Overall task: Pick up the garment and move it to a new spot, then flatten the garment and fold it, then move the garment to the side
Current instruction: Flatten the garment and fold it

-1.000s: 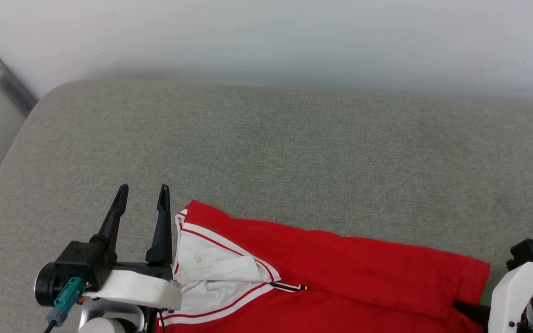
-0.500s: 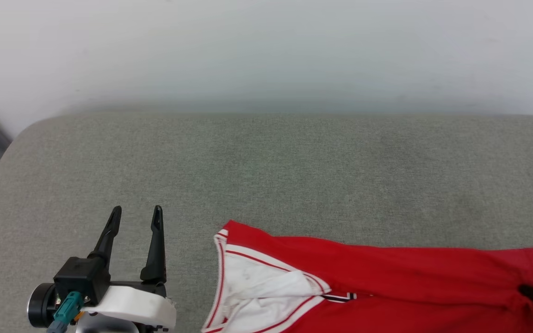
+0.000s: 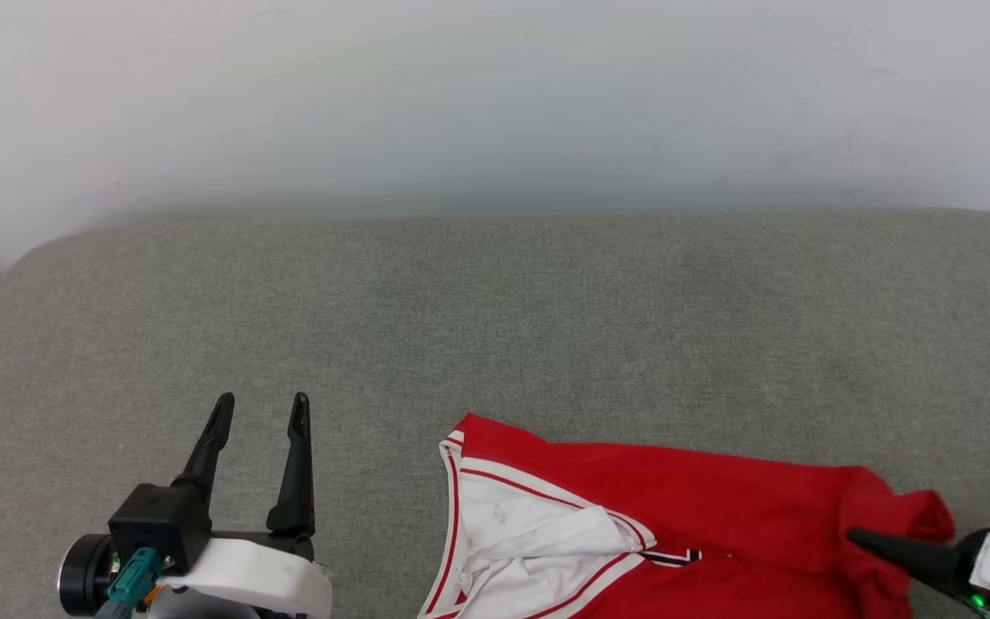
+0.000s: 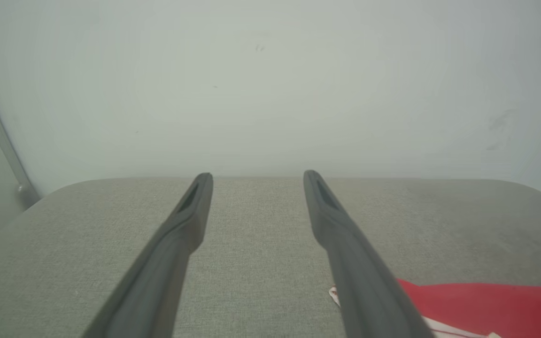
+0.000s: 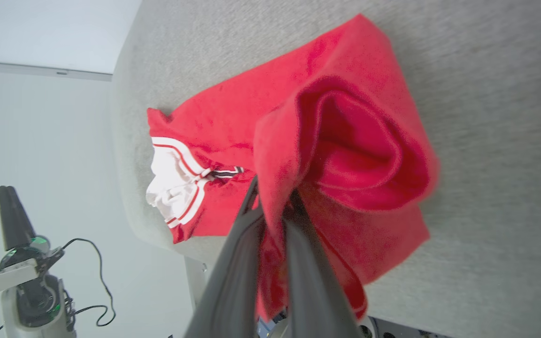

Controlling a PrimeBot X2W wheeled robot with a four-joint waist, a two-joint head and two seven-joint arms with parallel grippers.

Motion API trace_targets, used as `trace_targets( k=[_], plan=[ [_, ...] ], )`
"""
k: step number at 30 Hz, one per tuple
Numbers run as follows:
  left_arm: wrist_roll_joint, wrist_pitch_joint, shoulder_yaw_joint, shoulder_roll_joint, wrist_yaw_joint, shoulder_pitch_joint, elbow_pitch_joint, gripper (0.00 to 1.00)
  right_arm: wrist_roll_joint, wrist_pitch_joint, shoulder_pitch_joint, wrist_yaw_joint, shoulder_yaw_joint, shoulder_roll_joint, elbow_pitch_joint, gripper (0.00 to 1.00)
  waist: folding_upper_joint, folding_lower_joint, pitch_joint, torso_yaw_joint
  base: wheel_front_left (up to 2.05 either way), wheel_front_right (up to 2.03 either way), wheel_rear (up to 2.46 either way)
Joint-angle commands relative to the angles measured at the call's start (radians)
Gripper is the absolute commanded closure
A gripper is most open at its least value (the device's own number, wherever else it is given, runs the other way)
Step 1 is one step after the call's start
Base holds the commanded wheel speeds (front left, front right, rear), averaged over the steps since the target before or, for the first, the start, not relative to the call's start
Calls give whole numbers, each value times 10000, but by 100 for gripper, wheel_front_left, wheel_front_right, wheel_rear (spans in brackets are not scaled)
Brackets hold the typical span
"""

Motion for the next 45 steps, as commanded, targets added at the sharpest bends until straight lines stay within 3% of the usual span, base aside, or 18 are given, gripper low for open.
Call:
trace_targets(
  k=[1, 5, 8, 17, 25, 26, 27, 29, 32, 39, 45],
  plan=[
    [-33, 29, -43, 3, -24, 37, 11, 0, 291, 250, -136, -4, -57, 291, -76, 100, -1, -1, -33, 25, 0, 0, 0],
    [-23, 85, -146, -5, -122, -195, 73, 0, 1326, 971, -386, -4, 104, 814, -76, 100, -1, -1, -16, 173, 0, 0, 0],
    [-14, 132, -228, -27, -190, -291, 123, 0, 2360, 898, -454, -4, 829, 894, 305, 100, -1, -1, 24, 353, 0, 0, 0],
    [-17, 143, -462, -188, -369, -693, 324, 0, 4132, -1356, -961, -4, 4465, 865, 1413, 100, -1, -1, 297, 905, 0, 0, 0],
    [-49, 3, -592, -385, -495, -993, 593, 0, 3767, -3038, -1635, -4, 6759, 865, 2564, 100, -1, -1, 615, 1240, 0, 0, 0],
    [-62, -14, -594, -399, -496, -1001, 630, 0, 3637, -3205, -1717, -4, 6903, 864, 2689, 90, -1, -1, 644, 1251, 0, 0, 0],
    [-64, -51, -590, -410, -498, -1021, 665, 0, 3524, -3350, -1801, -4, 7027, 864, 2800, 65, -1, -1, 687, 1253, 0, 0, 0],
    [-105, -88, -566, -443, -514, -1041, 753, 0, 3243, -3637, -1939, -4, 7263, 867, 2808, 0, -1, -1, 729, 1242, 0, 0, 0],
    [-124, -160, -544, -438, -527, -1058, 849, 0, 3017, -3805, -2054, -4, 7579, 752, 2614, 0, -1, -1, 743, 1160, 0, 0, 0],
    [-143, -230, -541, -453, -490, -1065, 1008, 0, 1842, -4322, -2255, -4, 8727, -295, 1219, 0, -1, -1, 573, 854, 0, 0, 0],
    [-199, -292, -462, -406, -398, -896, 1084, 0, -596, -6221, -2092, -4, 8800, -1635, 224, 0, -1, -1, 412, 519, 0, 0, 0]
  ],
)
